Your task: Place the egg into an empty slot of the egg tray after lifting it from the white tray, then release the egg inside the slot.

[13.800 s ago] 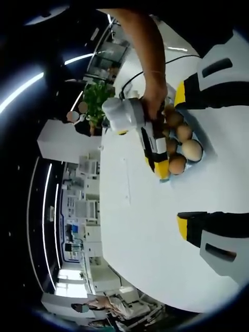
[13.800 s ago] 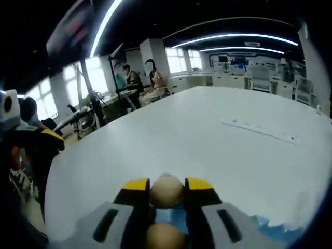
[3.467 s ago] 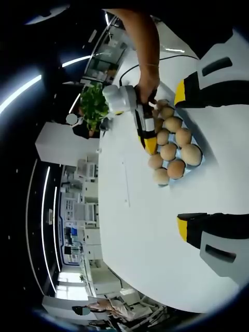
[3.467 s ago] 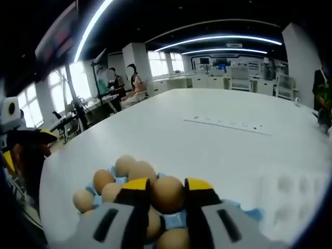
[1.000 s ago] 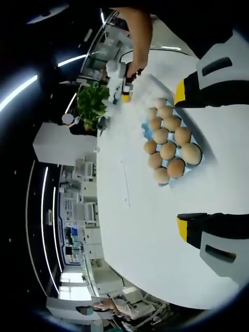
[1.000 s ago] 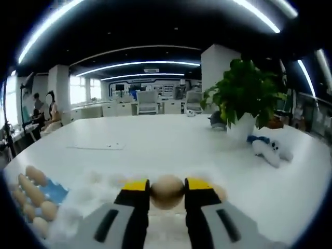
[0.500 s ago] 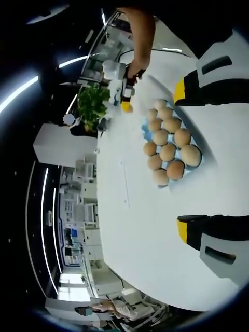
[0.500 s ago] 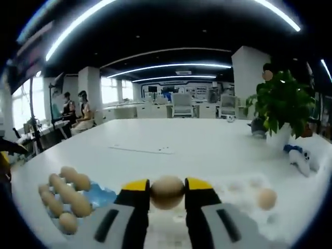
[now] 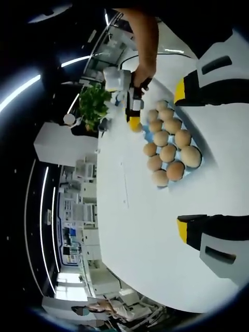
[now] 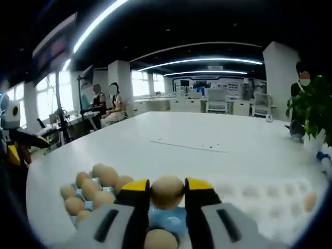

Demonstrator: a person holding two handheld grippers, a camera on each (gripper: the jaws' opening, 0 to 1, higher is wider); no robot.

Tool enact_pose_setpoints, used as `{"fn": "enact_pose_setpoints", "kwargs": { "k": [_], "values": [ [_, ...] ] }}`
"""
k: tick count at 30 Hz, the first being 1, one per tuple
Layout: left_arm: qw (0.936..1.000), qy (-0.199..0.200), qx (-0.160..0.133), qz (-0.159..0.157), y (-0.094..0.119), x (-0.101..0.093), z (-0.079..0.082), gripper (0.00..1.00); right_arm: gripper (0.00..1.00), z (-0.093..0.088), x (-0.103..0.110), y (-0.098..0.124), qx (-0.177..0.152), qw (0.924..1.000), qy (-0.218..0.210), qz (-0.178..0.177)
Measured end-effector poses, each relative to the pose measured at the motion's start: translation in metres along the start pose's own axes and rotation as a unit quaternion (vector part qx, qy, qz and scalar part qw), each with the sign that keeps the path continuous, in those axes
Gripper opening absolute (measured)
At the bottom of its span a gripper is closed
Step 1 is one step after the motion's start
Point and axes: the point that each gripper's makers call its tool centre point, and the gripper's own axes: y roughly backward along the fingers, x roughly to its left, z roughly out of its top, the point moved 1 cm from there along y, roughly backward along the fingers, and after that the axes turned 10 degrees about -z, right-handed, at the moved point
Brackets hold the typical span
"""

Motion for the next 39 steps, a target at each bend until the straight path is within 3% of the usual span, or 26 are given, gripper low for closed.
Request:
{"fn": "enact_pose_setpoints", "kwargs": {
  "k": [10, 34, 39],
  "values": [
    [1.0, 0.002, -0.001, 0.002, 0.002, 0.002, 0.001, 0.86, 0.26, -0.009, 0.022, -0.012, 0.02, 0.9994, 0.004, 0.027],
    [1.0, 0.002, 0.004, -0.005, -0.003, 0.002, 0.0, 0.84, 0.26, -0.026, 0.03, -0.022, 0.076, 0.9959, -0.018, 0.047],
    [1.0, 0.002, 0.006, -0.005, -0.004, 0.002, -0.001, 0.83, 0.21, -0.025, 0.03, -0.022, 0.077, 0.996, -0.007, 0.045]
  ]
}}
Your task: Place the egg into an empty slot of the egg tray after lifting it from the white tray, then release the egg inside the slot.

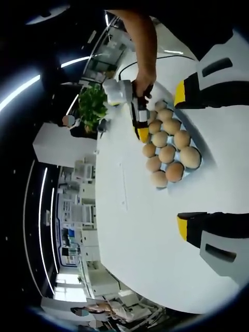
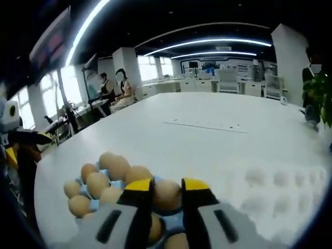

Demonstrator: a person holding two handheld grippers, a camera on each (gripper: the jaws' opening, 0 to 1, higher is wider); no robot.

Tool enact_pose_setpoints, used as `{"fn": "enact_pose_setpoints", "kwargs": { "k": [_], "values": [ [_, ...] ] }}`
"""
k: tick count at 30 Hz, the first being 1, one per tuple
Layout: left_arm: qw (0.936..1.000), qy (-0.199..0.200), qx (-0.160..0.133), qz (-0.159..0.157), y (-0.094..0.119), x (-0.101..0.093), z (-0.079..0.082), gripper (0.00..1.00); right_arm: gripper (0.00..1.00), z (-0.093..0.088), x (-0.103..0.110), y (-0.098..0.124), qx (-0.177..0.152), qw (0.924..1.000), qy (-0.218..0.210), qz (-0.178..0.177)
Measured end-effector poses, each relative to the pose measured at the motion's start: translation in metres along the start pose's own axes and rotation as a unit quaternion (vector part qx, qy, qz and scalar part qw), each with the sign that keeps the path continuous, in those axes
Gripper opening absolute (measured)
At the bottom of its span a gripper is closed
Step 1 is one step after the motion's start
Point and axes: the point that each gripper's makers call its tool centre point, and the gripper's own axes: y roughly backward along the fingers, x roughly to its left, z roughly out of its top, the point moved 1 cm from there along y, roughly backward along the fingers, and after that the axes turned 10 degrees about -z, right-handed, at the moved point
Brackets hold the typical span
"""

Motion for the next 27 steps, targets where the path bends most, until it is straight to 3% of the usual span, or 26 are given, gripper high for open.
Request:
{"fn": "enact_pose_setpoints", "kwargs": {
  "k": [14, 17, 20, 22, 27],
  "values": [
    [1.0, -0.002, -0.003, -0.001, 0.001, -0.003, 0.001, 0.83, 0.24, -0.002, -0.002, 0.002, 0.004, 0.9998, -0.018, 0.005],
    [1.0, -0.002, -0.003, 0.0, 0.001, -0.003, 0.001, 0.83, 0.25, 0.008, -0.005, 0.012, -0.021, 0.9994, -0.029, 0.0],
    [1.0, -0.003, -0.004, 0.0, 0.0, -0.004, 0.003, 0.83, 0.25, 0.022, -0.024, 0.025, -0.058, 0.9973, -0.037, -0.027],
    [1.0, -0.003, -0.004, -0.001, -0.001, -0.004, 0.003, 0.83, 0.26, 0.024, -0.053, 0.037, -0.073, 0.9942, -0.046, -0.064],
    [1.0, -0.005, -0.004, -0.005, -0.003, -0.006, 0.005, 0.83, 0.29, 0.016, -0.112, 0.063, -0.076, 0.9854, -0.068, -0.136]
  ]
}}
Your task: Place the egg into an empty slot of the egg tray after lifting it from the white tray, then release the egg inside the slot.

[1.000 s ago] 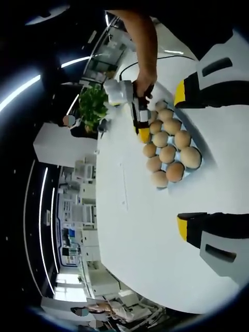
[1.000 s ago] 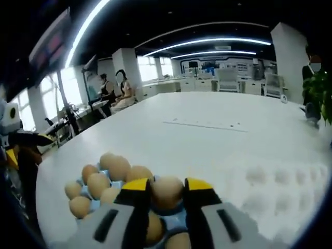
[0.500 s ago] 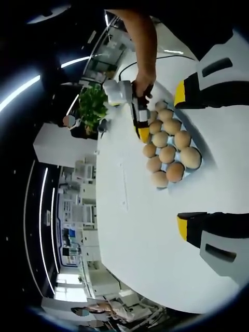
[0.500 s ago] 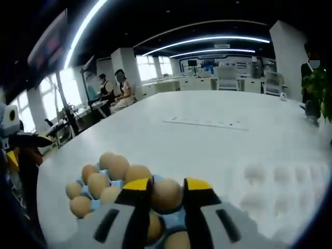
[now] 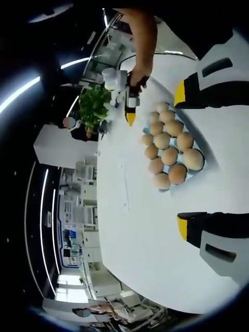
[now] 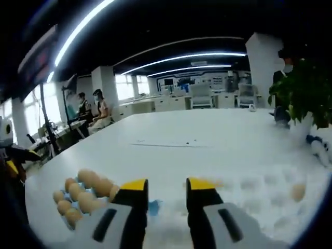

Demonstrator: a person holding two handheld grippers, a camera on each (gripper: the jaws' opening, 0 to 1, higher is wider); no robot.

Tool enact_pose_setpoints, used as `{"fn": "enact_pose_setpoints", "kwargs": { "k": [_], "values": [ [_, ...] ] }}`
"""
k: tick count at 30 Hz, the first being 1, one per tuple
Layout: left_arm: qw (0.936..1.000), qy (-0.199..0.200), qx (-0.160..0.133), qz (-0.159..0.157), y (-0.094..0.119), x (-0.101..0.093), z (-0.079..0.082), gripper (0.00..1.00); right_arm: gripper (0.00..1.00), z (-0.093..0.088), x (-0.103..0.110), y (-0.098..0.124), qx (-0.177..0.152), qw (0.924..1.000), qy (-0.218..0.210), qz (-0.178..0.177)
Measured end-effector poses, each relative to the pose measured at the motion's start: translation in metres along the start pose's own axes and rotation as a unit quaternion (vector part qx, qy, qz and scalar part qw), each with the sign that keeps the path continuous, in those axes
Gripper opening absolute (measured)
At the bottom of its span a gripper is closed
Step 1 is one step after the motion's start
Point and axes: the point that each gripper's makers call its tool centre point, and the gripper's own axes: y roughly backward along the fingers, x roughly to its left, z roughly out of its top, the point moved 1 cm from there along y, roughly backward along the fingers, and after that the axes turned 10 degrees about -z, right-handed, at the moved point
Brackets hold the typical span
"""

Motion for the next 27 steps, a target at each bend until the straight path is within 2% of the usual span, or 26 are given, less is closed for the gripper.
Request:
{"fn": "enact_pose_setpoints", "kwargs": {
  "k": [3, 7, 8, 10, 13, 16, 18, 19, 25, 27],
  "values": [
    [1.0, 0.0, 0.0, 0.0, -0.001, -0.001, 0.0, 0.83, 0.29, 0.002, -0.042, 0.009, -0.008, 0.9986, 0.0, -0.052],
    [1.0, -0.003, 0.001, 0.006, -0.002, -0.002, 0.001, 0.82, 0.3, 0.002, -0.101, 0.018, -0.012, 0.9922, 0.005, -0.124],
    [1.0, -0.002, 0.0, 0.007, -0.002, -0.002, 0.001, 0.82, 0.31, 0.001, -0.12, 0.022, -0.012, 0.9879, 0.006, -0.155],
    [1.0, 0.0, -0.001, 0.009, -0.002, -0.002, 0.002, 0.82, 0.31, -0.001, -0.138, 0.025, -0.014, 0.9843, -0.013, -0.176],
    [0.9999, -0.002, 0.002, 0.013, -0.002, -0.003, 0.001, 0.82, 0.32, -0.009, -0.172, 0.029, -0.006, 0.9745, -0.039, -0.221],
    [0.9998, -0.001, 0.001, 0.018, -0.002, -0.004, 0.002, 0.82, 0.32, -0.014, -0.184, 0.026, 0.004, 0.9734, -0.027, -0.228],
    [0.9998, 0.001, 0.0, 0.022, -0.003, -0.004, 0.003, 0.82, 0.32, -0.02, -0.191, 0.024, 0.018, 0.9727, 0.0, -0.232],
    [0.9997, 0.003, -0.002, 0.023, -0.003, -0.004, 0.004, 0.82, 0.33, -0.023, -0.193, 0.022, 0.024, 0.9724, -0.003, -0.232],
    [0.9995, 0.004, -0.006, 0.03, -0.005, -0.006, 0.007, 0.82, 0.32, -0.037, -0.196, 0.009, 0.05, 0.9752, 0.012, -0.215],
    [0.9995, 0.003, -0.004, 0.032, -0.005, -0.007, 0.008, 0.82, 0.32, -0.036, -0.197, 0.007, 0.042, 0.9759, 0.02, -0.213]
  ]
}}
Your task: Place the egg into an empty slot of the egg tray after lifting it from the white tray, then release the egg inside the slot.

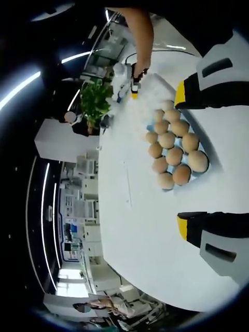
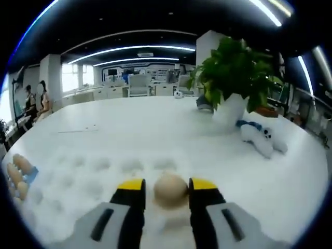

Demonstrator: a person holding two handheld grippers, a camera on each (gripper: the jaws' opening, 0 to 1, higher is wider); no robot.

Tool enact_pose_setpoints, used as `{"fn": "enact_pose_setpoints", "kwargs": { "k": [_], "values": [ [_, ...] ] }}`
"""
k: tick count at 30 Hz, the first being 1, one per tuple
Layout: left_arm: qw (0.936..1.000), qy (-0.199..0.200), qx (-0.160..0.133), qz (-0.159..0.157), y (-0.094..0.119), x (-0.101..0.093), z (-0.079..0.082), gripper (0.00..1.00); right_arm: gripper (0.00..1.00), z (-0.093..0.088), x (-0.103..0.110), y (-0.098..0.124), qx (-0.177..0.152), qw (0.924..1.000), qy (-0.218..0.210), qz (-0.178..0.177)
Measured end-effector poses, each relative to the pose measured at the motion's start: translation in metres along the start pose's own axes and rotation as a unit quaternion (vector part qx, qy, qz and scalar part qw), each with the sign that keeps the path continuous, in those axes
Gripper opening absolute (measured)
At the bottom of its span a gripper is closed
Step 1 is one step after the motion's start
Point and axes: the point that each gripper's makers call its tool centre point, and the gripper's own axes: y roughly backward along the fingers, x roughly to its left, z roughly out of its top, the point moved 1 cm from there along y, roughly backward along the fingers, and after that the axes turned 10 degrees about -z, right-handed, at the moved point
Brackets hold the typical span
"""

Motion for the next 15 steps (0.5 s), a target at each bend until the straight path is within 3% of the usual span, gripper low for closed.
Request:
{"fn": "enact_pose_setpoints", "kwargs": {
  "k": [1, 5, 7, 15],
  "values": [
    [1.0, 0.0, 0.0, 0.0, 0.0002, -0.0005, 0.0003, 0.82, 0.32, 0.0002, -0.0008, -0.0015, 0.003, 0.9998, -0.019, 0.001],
    [1.0, 0.001, -0.003, 0.0, 0.0, -0.0026, 0.0008, 0.82, 0.26, -0.0022, -0.006, 0.0, -0.001, 0.9995, -0.031, 0.002],
    [1.0, 0.0, -0.001, -0.002, -0.0003, -0.0043, 0.0003, 0.82, 0.26, -0.0021, -0.0031, 0.0014, -0.002, 1.0, -0.004, 0.005],
    [1.0, -0.004, -0.002, -0.003, 0.0014, -0.0057, 0.0018, 0.81, 0.25, -0.0026, -0.0036, 0.001, -0.002, 0.9999, -0.013, 0.01]
  ]
}}
